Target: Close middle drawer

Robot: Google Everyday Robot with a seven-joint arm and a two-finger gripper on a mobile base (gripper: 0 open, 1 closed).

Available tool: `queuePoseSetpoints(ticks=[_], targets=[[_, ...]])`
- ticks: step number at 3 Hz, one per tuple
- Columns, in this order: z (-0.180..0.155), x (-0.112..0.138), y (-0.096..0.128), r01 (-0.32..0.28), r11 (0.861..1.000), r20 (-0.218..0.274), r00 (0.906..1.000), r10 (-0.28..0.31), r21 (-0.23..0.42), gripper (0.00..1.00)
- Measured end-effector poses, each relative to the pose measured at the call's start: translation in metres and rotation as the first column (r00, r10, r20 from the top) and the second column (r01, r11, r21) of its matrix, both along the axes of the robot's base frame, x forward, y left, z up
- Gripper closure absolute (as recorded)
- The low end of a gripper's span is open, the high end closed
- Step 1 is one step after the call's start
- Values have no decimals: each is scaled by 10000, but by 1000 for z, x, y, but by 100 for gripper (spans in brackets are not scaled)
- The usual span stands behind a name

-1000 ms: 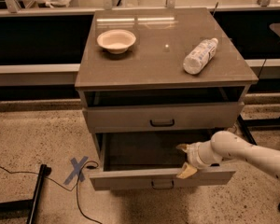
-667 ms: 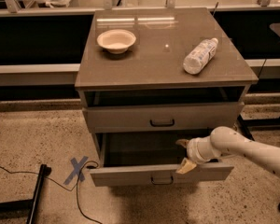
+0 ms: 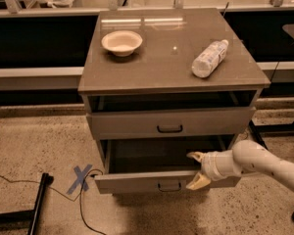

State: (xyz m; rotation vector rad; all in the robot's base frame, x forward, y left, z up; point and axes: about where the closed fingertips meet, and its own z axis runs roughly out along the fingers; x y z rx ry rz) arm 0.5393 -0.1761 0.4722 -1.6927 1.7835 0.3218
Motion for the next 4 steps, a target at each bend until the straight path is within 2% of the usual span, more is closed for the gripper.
queuePoseSetpoints(ticks=[1,2,3,4], targets=[[14,-43,3,-181,9979,-206,9996,194,621,27],[12,-77,-1,-100,9961,-606,9980,153,878,30],[-10,-101,-8,138,9972,-1255,9921,-44,739,48],[-40,-110,-17,411,9974,-1815,9830,-297,594,72]])
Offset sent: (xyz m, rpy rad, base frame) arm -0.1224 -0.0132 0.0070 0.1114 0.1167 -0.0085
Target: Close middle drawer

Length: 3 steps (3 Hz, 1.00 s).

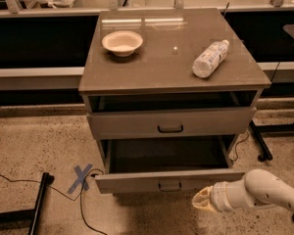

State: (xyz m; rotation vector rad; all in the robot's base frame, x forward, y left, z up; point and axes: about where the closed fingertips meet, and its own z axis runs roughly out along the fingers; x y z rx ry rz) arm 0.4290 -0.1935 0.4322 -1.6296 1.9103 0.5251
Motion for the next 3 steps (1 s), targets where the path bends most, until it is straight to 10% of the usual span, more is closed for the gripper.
queuePoseSetpoints(ticks=[1,3], targets=[[-30,8,-8,-6,10000,-201,9998,6,-15,95],[-63,76,-12,-12,10000,457,9990,9,65,100]])
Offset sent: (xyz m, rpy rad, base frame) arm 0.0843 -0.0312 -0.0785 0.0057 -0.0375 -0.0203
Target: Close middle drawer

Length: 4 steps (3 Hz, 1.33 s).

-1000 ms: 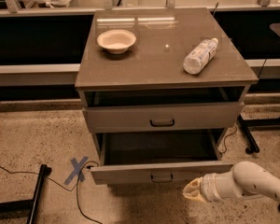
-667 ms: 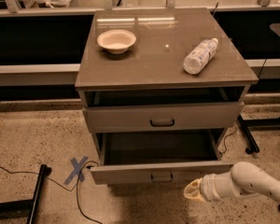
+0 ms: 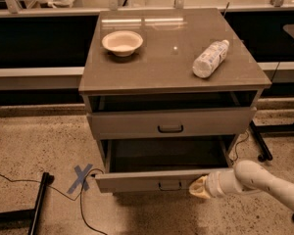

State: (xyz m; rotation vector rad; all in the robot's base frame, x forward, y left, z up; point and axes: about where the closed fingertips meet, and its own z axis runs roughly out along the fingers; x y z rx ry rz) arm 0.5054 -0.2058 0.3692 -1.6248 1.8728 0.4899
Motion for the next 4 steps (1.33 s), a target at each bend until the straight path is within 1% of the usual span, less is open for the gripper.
queuePoseSetpoints(ticks=[1,2,3,4], targets=[[8,34,6,9,10000,439,9990,-9,-1,100],[8,34,6,9,10000,440,9990,-9,-2,100],[0,48,11,32,9996,855,9963,-8,-272,100],[-5,69,16,-17,9994,1319,9912,64,-359,100]])
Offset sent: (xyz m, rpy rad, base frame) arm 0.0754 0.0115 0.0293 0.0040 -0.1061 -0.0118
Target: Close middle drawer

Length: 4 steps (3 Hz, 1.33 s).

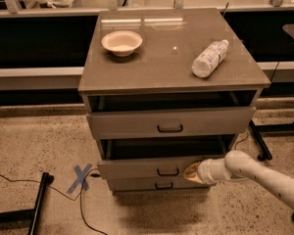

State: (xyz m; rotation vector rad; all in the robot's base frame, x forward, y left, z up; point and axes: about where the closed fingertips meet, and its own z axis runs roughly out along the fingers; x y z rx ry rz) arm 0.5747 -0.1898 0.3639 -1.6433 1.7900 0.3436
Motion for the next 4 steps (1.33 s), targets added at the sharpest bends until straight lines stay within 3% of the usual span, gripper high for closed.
queuePoseSetpoints(ticks=[2,3,4], targets=[[2,43,6,-267,9994,629,9977,252,227,100],[5,52,5,-467,9988,746,9962,456,125,100],[5,43,2,-618,9981,636,9960,620,-60,100]])
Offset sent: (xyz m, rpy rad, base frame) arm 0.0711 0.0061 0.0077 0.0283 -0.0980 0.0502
